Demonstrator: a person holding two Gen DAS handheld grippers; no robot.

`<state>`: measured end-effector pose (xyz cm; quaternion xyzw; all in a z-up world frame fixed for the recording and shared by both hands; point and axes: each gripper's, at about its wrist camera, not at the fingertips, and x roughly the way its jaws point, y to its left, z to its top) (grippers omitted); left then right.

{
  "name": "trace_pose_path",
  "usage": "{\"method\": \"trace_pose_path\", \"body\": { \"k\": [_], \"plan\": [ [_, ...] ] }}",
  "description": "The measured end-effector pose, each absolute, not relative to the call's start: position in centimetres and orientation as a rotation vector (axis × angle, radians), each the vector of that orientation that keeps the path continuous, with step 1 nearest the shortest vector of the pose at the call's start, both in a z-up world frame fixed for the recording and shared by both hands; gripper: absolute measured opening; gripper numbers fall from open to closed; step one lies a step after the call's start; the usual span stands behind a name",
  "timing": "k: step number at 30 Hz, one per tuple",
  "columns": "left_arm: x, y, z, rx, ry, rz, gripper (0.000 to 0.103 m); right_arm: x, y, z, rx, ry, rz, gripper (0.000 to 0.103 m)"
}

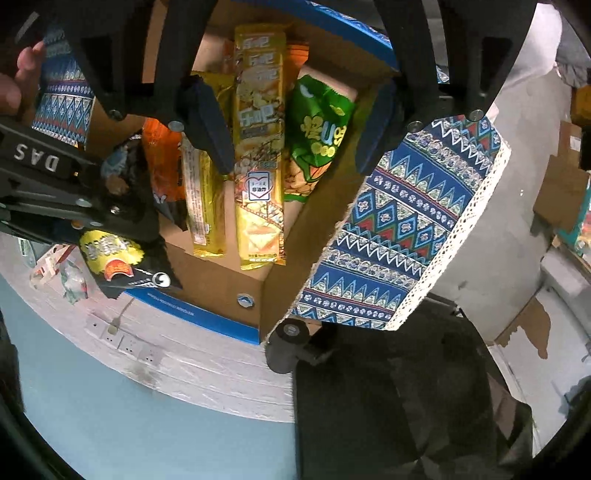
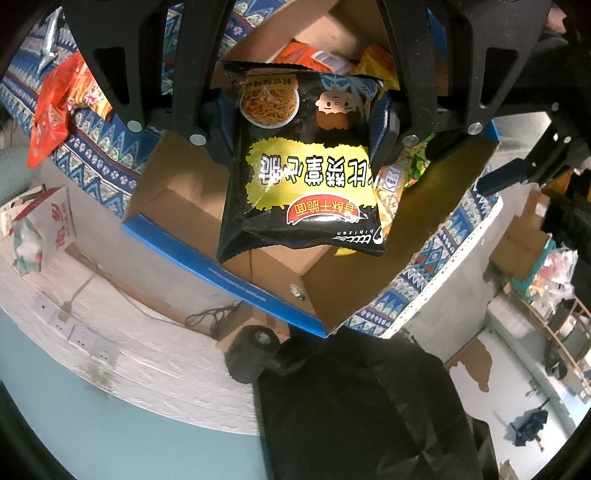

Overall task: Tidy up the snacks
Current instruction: 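Lower both snacks into the box and open both tools, then withdraw both tools from the box toward the remaining snacks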

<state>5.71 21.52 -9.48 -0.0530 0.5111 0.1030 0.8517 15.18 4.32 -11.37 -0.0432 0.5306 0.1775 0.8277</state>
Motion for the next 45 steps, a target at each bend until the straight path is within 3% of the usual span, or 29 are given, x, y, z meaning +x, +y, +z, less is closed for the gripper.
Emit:
{"method": "trace_pose_path", "body": {
  "k": [6, 13, 45],
  "plan": [
    [5.5, 21.7, -9.1, -0.092, 1.067, 0.231, 0.079, 15.4, 5.0, -12.1, -0.094, 1.149, 0.387, 0.058],
    [5.5, 20.9, -8.8, -0.090, 1.072, 0.210, 0.080, 15.0, 4.4, -11.4, -0.100, 1.136, 0.367, 0.075],
    [6.7, 5.0, -8.5, 0.094, 1.111, -0.032, 0.081, 7.0, -14.7, -8.4, -0.090, 1.105, 0.114, 0.079]
  ]
}}
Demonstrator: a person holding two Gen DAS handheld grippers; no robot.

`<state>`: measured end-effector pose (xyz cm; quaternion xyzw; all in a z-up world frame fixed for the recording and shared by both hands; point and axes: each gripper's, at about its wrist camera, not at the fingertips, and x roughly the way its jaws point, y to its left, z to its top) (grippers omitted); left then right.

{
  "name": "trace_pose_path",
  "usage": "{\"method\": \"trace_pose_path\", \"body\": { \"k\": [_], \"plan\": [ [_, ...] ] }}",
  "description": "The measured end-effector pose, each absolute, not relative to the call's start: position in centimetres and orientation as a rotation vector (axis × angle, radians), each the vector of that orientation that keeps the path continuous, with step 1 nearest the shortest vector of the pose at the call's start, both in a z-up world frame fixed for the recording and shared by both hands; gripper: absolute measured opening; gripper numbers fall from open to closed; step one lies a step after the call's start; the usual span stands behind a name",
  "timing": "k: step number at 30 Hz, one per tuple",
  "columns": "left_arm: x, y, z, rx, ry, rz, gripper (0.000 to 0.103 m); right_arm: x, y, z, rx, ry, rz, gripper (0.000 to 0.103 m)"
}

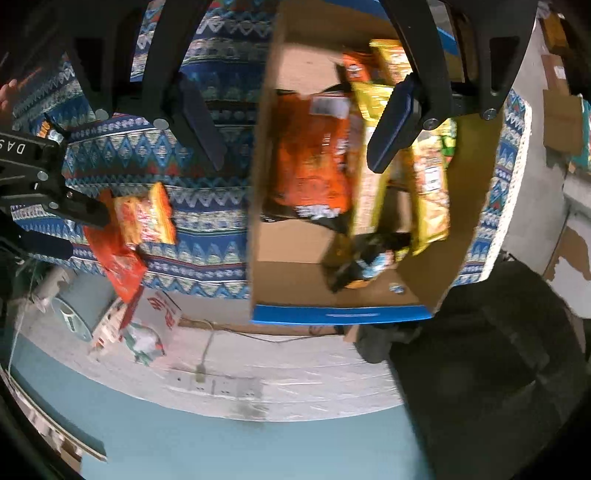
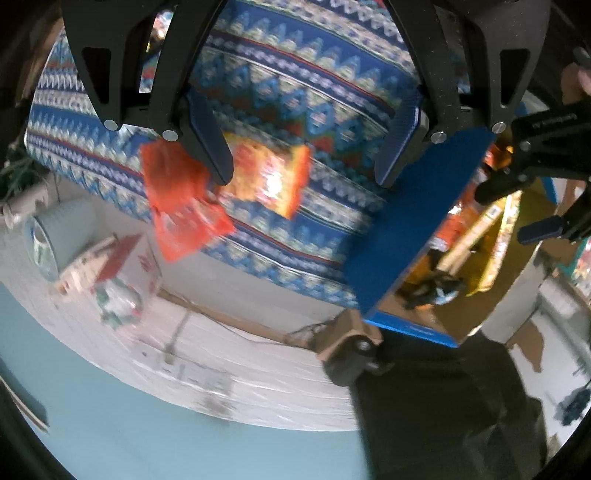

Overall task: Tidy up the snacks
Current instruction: 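Withdraw both tools from the box toward the remaining snacks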

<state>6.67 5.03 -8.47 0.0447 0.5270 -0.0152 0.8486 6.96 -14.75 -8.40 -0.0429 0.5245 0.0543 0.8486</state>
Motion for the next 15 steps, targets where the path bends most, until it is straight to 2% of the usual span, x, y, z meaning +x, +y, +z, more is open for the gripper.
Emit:
{"method": "trace_pose_path", "body": {
  "k": [4, 7, 15],
  "plan": [
    [6.9, 2.3, -8.3, 0.137, 1.106, -0.064, 0.081, 6.0, -17.6, -8.3, -0.066, 1.105, 0.080, 0.079],
    [7.2, 0.3, -8.6, 0.174, 1.110, -0.084, 0.086, 5.3, -19.7, -8.1, -0.047, 1.099, 0.053, 0.079],
    [8.5, -3.5, -10.4, 0.179, 1.176, -0.129, 0.086, 3.5, -25.2, -9.0, -0.058, 1.108, -0.034, 0.079]
  ]
}}
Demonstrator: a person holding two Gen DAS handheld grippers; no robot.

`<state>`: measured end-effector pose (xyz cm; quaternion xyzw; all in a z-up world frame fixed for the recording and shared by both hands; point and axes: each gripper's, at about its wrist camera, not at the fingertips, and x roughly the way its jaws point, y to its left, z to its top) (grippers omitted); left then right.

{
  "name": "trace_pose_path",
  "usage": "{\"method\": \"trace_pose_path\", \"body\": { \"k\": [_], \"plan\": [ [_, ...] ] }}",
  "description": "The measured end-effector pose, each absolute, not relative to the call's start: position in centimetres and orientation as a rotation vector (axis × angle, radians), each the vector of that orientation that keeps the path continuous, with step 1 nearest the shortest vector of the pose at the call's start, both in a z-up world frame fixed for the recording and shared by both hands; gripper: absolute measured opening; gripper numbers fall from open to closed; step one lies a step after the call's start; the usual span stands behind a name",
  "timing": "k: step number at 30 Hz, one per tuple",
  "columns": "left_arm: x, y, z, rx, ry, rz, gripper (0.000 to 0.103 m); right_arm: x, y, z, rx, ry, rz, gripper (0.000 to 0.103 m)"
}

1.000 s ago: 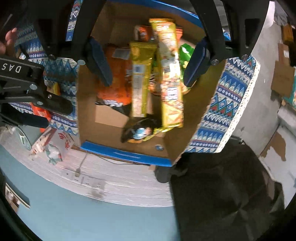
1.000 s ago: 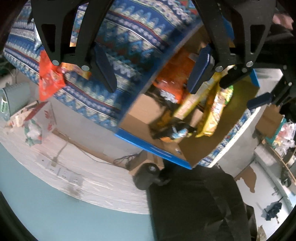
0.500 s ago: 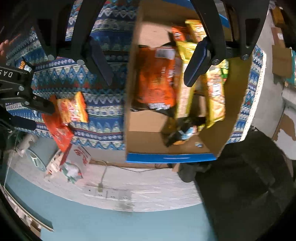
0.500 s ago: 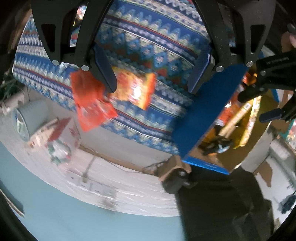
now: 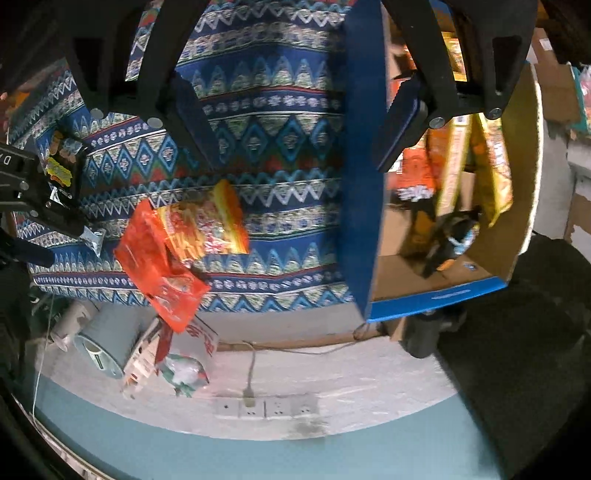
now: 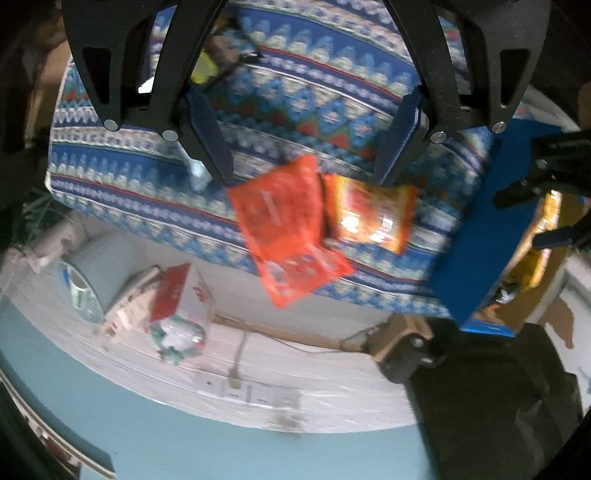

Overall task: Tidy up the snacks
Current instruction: 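Withdraw both tools from the box toward the remaining snacks, then grasp the silver foil bar with the right tool while the left grasps the orange fries bag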

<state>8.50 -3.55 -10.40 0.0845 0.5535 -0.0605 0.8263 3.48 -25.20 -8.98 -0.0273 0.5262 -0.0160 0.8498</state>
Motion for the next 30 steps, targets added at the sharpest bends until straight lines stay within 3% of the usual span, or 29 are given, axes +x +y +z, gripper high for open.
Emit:
{"method": "trace_pose_path", "body": {
  "k": [11, 24, 30],
  "plan": [
    [11.4, -6.5, -14.0, 0.099, 1.283, -0.146, 0.086, 3.6, -32.2, -11.8, -0.147, 1.181, -0.149, 0.079],
    [13.4, -8.9, -16.1, 0.100, 1.321, -0.171, 0.086, 3.5, -35.8, -19.3, -0.330, 1.337, -0.161, 0.079],
    [14.7, -9.7, -16.5, 0.001, 1.335, -0.186, 0.086, 3.1, -37.1, -20.4, -0.306, 1.373, -0.164, 0.075]
  ]
}}
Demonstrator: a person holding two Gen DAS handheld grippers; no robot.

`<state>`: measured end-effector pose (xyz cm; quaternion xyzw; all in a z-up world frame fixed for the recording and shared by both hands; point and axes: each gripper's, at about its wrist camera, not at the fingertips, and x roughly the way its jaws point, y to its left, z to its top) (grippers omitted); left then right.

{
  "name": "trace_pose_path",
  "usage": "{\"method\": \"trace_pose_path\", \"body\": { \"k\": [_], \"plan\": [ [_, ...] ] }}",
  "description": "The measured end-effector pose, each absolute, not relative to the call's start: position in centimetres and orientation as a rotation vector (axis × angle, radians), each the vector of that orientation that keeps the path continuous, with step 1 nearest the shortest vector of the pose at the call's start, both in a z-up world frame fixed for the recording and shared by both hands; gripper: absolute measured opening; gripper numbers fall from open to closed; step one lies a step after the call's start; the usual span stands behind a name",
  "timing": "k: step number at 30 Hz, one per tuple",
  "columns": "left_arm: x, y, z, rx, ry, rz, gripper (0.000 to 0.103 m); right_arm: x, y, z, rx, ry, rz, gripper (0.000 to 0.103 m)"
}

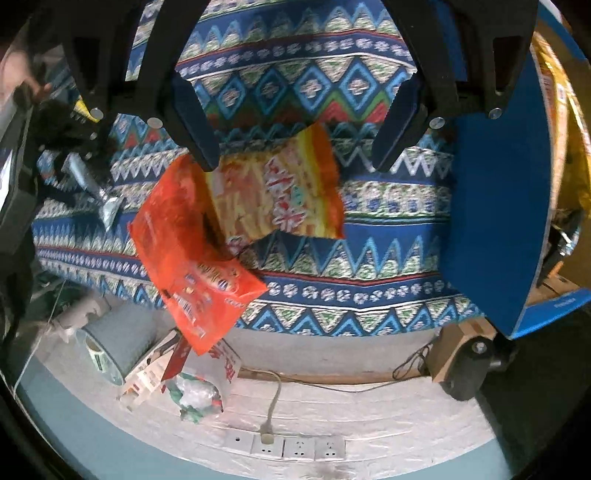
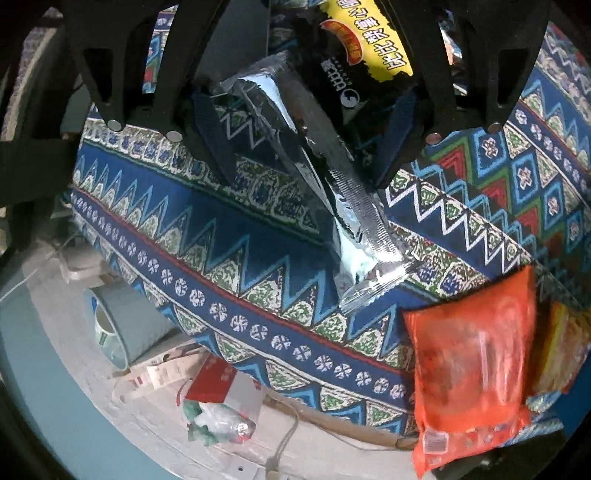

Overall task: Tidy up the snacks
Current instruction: 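Grasp the silver foil bar with the right tool while the left grasps the orange fries bag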

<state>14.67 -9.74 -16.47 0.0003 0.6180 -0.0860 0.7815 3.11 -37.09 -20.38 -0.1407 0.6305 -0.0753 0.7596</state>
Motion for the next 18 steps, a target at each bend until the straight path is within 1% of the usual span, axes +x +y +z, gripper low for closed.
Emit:
{"method": "trace_pose_path", "body": {
  "k": [3, 5, 6, 8, 10, 11, 13, 14, 15, 18],
  "plan": [
    [15.2, -10.1, -16.7, -0.060, 1.344, -0.184, 0.086, 3.0, -37.8, -20.3, -0.246, 1.383, -0.153, 0.071],
    [15.5, -10.3, -17.0, -0.103, 1.347, -0.179, 0.086, 3.0, -38.3, -20.3, -0.205, 1.388, -0.139, 0.060],
    [15.5, -10.3, -17.0, -0.118, 1.345, -0.178, 0.086, 2.9, -38.5, -20.2, -0.175, 1.390, -0.130, 0.057],
    [15.8, -10.4, -17.4, -0.138, 1.346, -0.161, 0.086, 2.9, -38.7, -20.1, -0.134, 1.390, -0.120, 0.045],
    [16.1, -10.6, -18.0, -0.144, 1.360, -0.139, 0.086, 3.0, -38.8, -20.0, -0.135, 1.381, -0.125, 0.040],
    [16.3, -10.6, -18.4, -0.153, 1.368, -0.129, 0.086, 3.1, -38.7, -19.9, -0.150, 1.376, -0.133, 0.034],
    [16.6, -10.4, -19.0, -0.178, 1.380, -0.103, 0.086, 3.3, -38.1, -19.7, -0.170, 1.364, -0.134, 0.031],
    [16.7, -10.4, -19.1, -0.188, 1.380, -0.092, 0.086, 3.5, -37.8, -19.5, -0.172, 1.357, -0.133, 0.027],
    [16.9, -10.4, -19.3, -0.193, 1.382, -0.085, 0.086, 3.6, -37.4, -19.4, -0.178, 1.347, -0.129, 0.025],
    [17.1, -10.8, -19.7, -0.180, 1.392, -0.075, 0.087, 4.0, -36.3, -18.8, -0.195, 1.314, -0.108, 0.025]
  ]
}}
